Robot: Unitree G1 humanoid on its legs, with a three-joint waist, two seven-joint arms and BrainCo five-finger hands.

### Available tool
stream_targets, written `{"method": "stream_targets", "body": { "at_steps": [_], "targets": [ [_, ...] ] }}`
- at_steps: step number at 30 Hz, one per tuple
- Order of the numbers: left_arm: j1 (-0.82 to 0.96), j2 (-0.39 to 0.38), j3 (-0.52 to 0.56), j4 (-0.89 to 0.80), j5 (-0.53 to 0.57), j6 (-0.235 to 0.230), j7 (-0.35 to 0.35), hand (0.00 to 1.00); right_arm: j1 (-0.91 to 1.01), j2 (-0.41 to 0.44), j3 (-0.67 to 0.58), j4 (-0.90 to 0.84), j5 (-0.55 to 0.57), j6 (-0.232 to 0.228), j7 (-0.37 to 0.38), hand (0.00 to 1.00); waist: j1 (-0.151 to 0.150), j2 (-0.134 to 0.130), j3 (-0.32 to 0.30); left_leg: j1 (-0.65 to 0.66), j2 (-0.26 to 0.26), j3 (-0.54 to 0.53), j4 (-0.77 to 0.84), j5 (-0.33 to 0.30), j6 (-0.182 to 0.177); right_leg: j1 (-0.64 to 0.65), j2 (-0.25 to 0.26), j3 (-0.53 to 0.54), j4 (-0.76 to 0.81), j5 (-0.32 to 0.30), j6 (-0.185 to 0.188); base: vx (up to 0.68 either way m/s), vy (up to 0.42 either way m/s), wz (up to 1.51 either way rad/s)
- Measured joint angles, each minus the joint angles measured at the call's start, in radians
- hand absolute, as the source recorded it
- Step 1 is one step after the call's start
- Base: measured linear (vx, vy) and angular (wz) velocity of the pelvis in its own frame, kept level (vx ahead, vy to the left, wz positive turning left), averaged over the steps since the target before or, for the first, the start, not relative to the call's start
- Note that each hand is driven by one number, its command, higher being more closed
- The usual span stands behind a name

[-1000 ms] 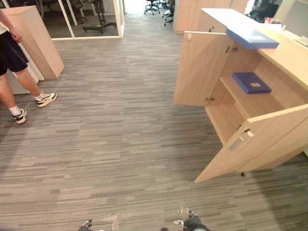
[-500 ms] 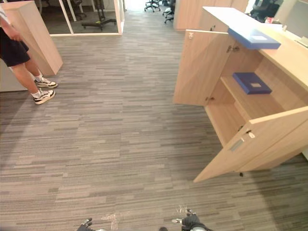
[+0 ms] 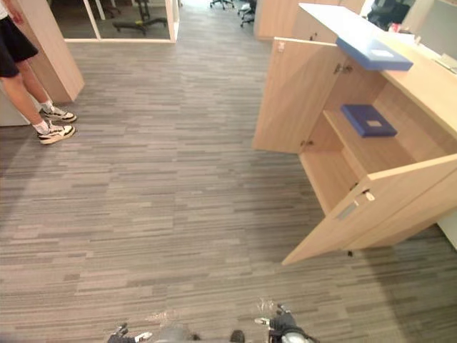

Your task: Walk over to the cabinet, pick up the folder, carry it to the office cabinet, place the folder inside the office cabinet, then close the office cabinet door

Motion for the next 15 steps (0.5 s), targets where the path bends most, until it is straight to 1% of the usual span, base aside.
{"method": "stream_targets", "body": {
  "at_steps": [1, 2, 3, 4, 5, 6, 7, 8, 9, 10, 11, 13, 14, 15],
  "targets": [
    [0.006, -0.003, 0.001, -0.006, -0.019, -0.005, 0.0, 0.0, 0.004, 0.0, -0.009, 0.0, 0.012, 0.001, 0.0, 0.0, 0.0, -0.007, 0.004, -0.022, 0.02, 0.006, -0.035, -0.012, -0.003, -0.004, -0.023, 0.006, 0.009, -0.012, 0.014, 0.1, 0.131, -0.11],
    [0.008, -0.005, 0.001, -0.007, -0.03, -0.009, 0.0, 0.0, 0.005, -0.001, -0.01, 0.0, 0.021, 0.0, 0.0, 0.0, 0.001, -0.006, 0.004, -0.026, 0.028, 0.005, -0.073, -0.012, -0.004, -0.003, -0.036, 0.012, 0.014, -0.019, 0.023, 0.11, 0.187, -0.11],
    [0.008, -0.008, 0.004, -0.007, -0.036, -0.011, 0.001, 0.0, 0.007, -0.002, -0.017, 0.0, 0.032, 0.0, 0.0, 0.0, 0.004, -0.005, 0.004, -0.024, 0.031, -0.006, -0.155, -0.009, -0.008, -0.004, -0.058, 0.019, 0.019, -0.029, 0.037, 0.16, 0.257, -0.16],
    [0.008, -0.013, 0.006, -0.007, -0.035, -0.012, 0.002, 0.0, 0.01, -0.002, -0.037, 0.0, 0.033, 0.0, 0.001, 0.0, 0.007, -0.002, 0.001, -0.014, 0.031, -0.031, -0.273, 0.001, -0.019, -0.009, -0.088, 0.026, 0.022, -0.042, 0.057, 0.25, 0.353, -0.21],
    [0.015, -0.023, 0.007, -0.007, -0.033, -0.012, 0.004, 0.0, 0.014, -0.01, -0.041, -0.002, 0.034, -0.001, 0.001, 0.0, 0.007, 0.017, -0.006, 0.009, 0.04, -0.058, -0.402, 0.014, -0.019, -0.011, -0.106, 0.029, 0.021, -0.056, 0.079, 0.25, 0.333, -0.19],
    [0.02, -0.03, 0.009, -0.006, -0.033, -0.013, 0.004, 0.0, 0.019, -0.017, -0.041, -0.008, 0.034, -0.001, 0.0, 0.0, 0.007, 0.03, -0.011, 0.019, 0.054, -0.049, -0.451, 0.055, -0.039, -0.008, -0.112, 0.029, 0.017, -0.062, 0.093, 0.31, 0.364, -0.09],
    [0.028, -0.035, 0.017, -0.006, -0.034, -0.014, 0.006, 0.0, 0.028, -0.017, -0.047, -0.012, 0.034, 0.0, 0.0, 0.0, 0.007, 0.039, -0.019, 0.03, 0.051, 0.007, -0.476, 0.167, -0.016, 0.005, -0.136, 0.007, 0.028, -0.061, 0.121, 0.29, 0.289, -0.07],
    [0.027, -0.034, 0.019, -0.011, -0.031, -0.014, 0.006, 0.0, 0.036, -0.016, -0.049, -0.018, 0.033, 0.0, 0.0, 0.0, 0.015, 0.031, -0.024, 0.032, 0.041, 0.042, -0.47, 0.194, -0.002, -0.002, -0.163, -0.018, 0.057, -0.07, 0.133, 0.45, 0.374, -0.11],
    [0.029, -0.029, 0.033, -0.018, -0.016, -0.014, 0.007, 0.0, 0.036, 0.001, -0.061, -0.018, 0.03, 0.002, 0.002, 0.0, 0.019, 0.012, -0.034, 0.053, 0.005, 0.066, -0.487, 0.172, 0.018, -0.013, -0.207, -0.026, 0.086, -0.082, 0.15, 0.3, 0.22, -0.19],
    [0.029, -0.03, 0.039, -0.018, -0.008, -0.014, 0.007, 0.0, 0.033, 0.01, -0.073, -0.018, 0.03, 0.002, 0.002, 0.0, 0.02, 0.001, -0.042, 0.071, -0.01, 0.08, -0.499, 0.168, 0.021, -0.015, -0.223, -0.025, 0.099, -0.083, 0.152, 0.39, 0.283, -0.32],
    [0.037, -0.03, 0.046, -0.018, 0.011, -0.013, 0.009, 0.0, 0.032, 0.028, -0.081, -0.018, 0.03, 0.003, 0.003, 0.0, 0.023, -0.006, -0.067, 0.105, -0.04, 0.111, -0.533, 0.167, 0.029, -0.025, -0.256, -0.021, 0.109, -0.081, 0.153, 0.34, 0.234, -0.48],
    [0.044, -0.027, 0.045, -0.009, 0.043, -0.013, 0.01, 0.0, 0.031, 0.056, -0.083, -0.018, 0.028, 0.006, 0.008, 0.0, 0.034, -0.013, -0.112, 0.16, -0.088, 0.167, -0.589, 0.16, 0.054, -0.037, -0.309, -0.002, 0.11, -0.072, 0.162, 0.45, 0.282, -0.69],
    [0.044, -0.024, 0.044, 0.0, 0.054, -0.013, 0.01, 0.0, 0.029, 0.061, -0.083, -0.018, 0.027, 0.006, 0.013, 0.0, 0.036, -0.012, -0.12, 0.172, -0.1, 0.173, -0.597, 0.157, 0.058, -0.037, -0.321, 0.004, 0.114, -0.072, 0.162, 0.36, 0.193, -0.57],
    [0.043, -0.02, 0.028, 0.014, 0.064, -0.012, 0.01, 0.0, 0.028, 0.065, -0.089, -0.017, 0.026, 0.009, 0.019, 0.0, 0.033, -0.004, -0.135, 0.198, -0.12, 0.173, -0.609, 0.148, 0.073, -0.043, -0.342, 0.012, 0.157, -0.072, 0.162, 0.31, 0.182, -0.43]
  ]
}}
